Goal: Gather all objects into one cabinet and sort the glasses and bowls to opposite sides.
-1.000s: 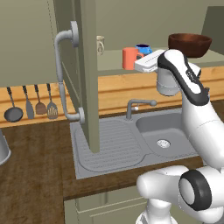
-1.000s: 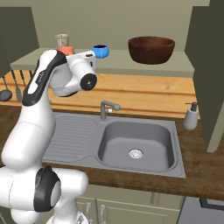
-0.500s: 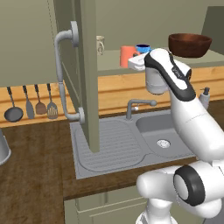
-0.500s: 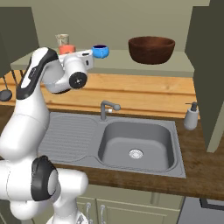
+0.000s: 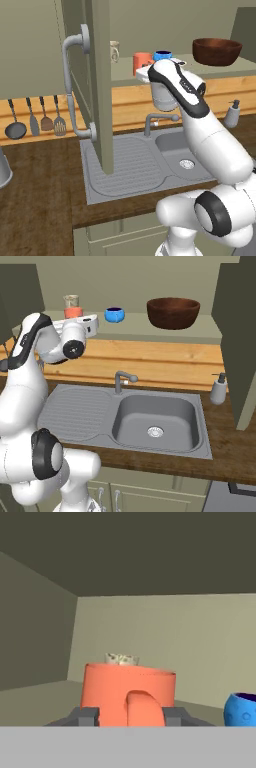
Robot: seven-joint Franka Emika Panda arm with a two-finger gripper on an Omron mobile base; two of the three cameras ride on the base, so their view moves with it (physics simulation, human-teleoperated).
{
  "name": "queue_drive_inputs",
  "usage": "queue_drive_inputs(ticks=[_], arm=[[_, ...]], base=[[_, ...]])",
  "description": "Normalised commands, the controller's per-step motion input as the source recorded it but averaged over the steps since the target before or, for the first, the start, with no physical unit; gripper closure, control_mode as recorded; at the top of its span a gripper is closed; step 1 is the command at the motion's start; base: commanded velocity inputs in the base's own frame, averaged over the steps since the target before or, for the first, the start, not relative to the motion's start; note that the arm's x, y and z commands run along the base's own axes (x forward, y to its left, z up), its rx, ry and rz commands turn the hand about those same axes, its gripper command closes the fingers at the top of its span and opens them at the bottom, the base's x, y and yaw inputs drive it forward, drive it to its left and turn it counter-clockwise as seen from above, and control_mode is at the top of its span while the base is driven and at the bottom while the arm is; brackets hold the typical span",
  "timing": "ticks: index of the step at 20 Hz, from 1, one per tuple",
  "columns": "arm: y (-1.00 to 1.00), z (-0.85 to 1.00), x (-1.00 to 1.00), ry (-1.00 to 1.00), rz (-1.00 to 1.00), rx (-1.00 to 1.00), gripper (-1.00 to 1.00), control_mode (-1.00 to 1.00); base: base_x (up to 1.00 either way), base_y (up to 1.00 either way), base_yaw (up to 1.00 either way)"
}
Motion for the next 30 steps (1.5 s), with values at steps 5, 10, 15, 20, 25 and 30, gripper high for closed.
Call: queue_drive_inputs(ticks=[5,10,15,20,25,30], arm=[[0.01,-0.02,0.17,0.03,-0.06,0.00,-1.00,-1.00],[0.00,0.00,0.08,0.02,-0.06,0.00,-1.00,-1.00],[0.00,0.05,-0.71,-0.04,0.00,0.00,-1.00,-1.00],[-0.19,0.51,-0.83,-0.04,0.00,0.00,-1.00,-1.00],[-0.44,0.51,-0.52,0.08,-0.01,0.02,-1.00,-1.00],[-0.52,0.35,-0.67,0.29,0.00,-0.03,-1.00,-1.00]], base=[[0.00,0.00,0.00],[0.00,0.00,0.00],[0.00,0.00,0.00],[0.00,0.00,0.00],[0.00,0.00,0.00],[0.00,0.00,0.00]])
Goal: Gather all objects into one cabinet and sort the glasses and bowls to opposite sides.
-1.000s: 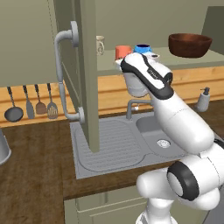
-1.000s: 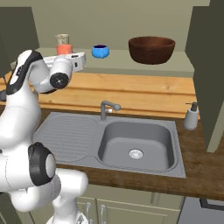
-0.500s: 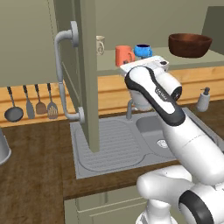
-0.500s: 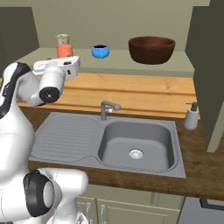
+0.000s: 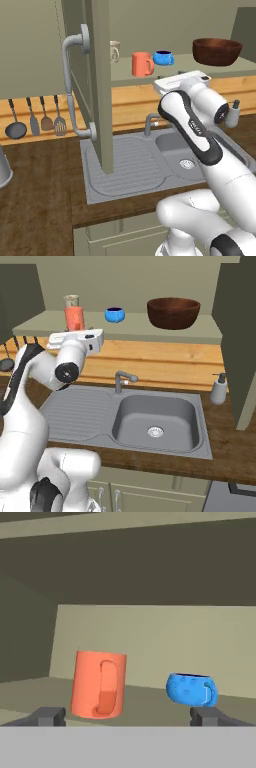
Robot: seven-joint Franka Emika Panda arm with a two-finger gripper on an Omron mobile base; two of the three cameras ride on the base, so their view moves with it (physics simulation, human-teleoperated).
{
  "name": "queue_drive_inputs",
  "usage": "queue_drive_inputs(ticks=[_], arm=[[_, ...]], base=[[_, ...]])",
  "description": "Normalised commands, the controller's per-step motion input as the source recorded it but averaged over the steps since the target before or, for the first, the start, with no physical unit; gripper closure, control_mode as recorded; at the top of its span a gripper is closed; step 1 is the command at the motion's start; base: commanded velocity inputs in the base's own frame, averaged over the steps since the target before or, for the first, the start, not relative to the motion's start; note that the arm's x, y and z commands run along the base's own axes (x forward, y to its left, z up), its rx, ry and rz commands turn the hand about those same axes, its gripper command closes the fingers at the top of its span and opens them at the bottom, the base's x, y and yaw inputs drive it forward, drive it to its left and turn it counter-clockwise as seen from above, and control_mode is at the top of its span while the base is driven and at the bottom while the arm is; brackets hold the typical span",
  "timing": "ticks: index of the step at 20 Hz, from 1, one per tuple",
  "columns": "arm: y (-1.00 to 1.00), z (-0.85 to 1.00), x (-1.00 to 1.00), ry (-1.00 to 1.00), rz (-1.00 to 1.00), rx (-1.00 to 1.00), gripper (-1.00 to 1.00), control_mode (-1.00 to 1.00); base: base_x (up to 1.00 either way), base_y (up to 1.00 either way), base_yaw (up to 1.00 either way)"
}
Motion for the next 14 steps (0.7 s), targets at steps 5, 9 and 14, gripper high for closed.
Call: queue_drive_inputs(ticks=[5,9,14], arm=[[-0.49,0.49,-0.65,0.41,0.00,-0.15,-1.00,-1.00],[-0.39,0.53,-0.40,0.44,0.00,-0.13,-1.00,-1.00],[-0.05,0.11,-0.09,0.30,0.00,-0.17,-1.00,-1.00]], base=[[0.00,0.00,0.00],[0.00,0.00,0.00],[0.00,0.00,0.00]])
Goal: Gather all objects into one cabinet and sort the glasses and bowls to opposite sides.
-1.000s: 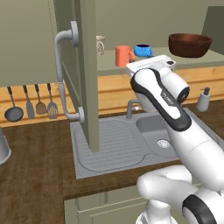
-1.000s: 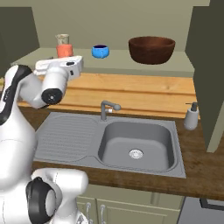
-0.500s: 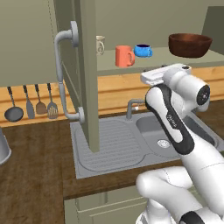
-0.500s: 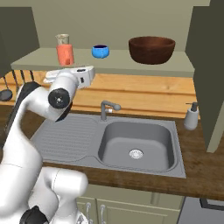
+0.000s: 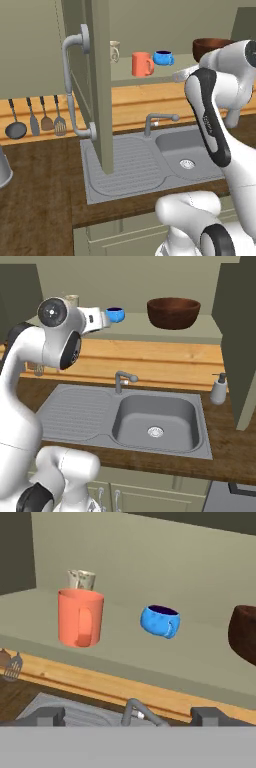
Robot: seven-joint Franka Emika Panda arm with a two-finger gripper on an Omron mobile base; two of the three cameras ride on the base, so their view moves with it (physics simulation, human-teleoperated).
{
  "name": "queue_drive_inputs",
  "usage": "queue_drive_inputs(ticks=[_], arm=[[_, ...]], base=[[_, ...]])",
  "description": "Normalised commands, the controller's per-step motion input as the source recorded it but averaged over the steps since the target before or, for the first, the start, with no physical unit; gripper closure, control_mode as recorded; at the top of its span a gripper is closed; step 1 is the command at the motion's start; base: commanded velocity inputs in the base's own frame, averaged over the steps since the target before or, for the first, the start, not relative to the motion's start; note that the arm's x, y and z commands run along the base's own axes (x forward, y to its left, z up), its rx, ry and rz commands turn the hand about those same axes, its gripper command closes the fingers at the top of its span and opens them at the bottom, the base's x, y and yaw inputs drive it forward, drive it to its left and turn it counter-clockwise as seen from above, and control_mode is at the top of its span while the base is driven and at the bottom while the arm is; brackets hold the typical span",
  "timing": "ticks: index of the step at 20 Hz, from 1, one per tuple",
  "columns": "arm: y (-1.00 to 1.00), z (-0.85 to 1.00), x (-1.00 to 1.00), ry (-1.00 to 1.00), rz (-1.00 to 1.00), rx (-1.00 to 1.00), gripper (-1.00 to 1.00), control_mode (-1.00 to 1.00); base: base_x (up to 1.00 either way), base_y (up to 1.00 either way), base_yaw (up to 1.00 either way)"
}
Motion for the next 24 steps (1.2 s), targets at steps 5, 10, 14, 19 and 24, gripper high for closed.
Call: queue_drive_inputs(ticks=[5,10,14,19,24], arm=[[0.00,-0.15,-0.02,0.10,0.00,-0.05,-1.00,-1.00],[0.00,-0.36,-0.21,-0.01,-0.03,0.02,-1.00,-1.00],[0.00,-0.45,-0.43,-0.04,-0.04,0.13,-1.00,-1.00],[0.00,-0.18,-0.34,-0.01,-0.03,0.13,-1.00,-1.00],[0.00,-0.20,-0.18,0.00,-0.02,0.15,-1.00,-1.00]], base=[[0.00,0.00,0.00],[0.00,0.00,0.00],[0.00,0.00,0.00],[0.00,0.00,0.00],[0.00,0.00,0.00]])
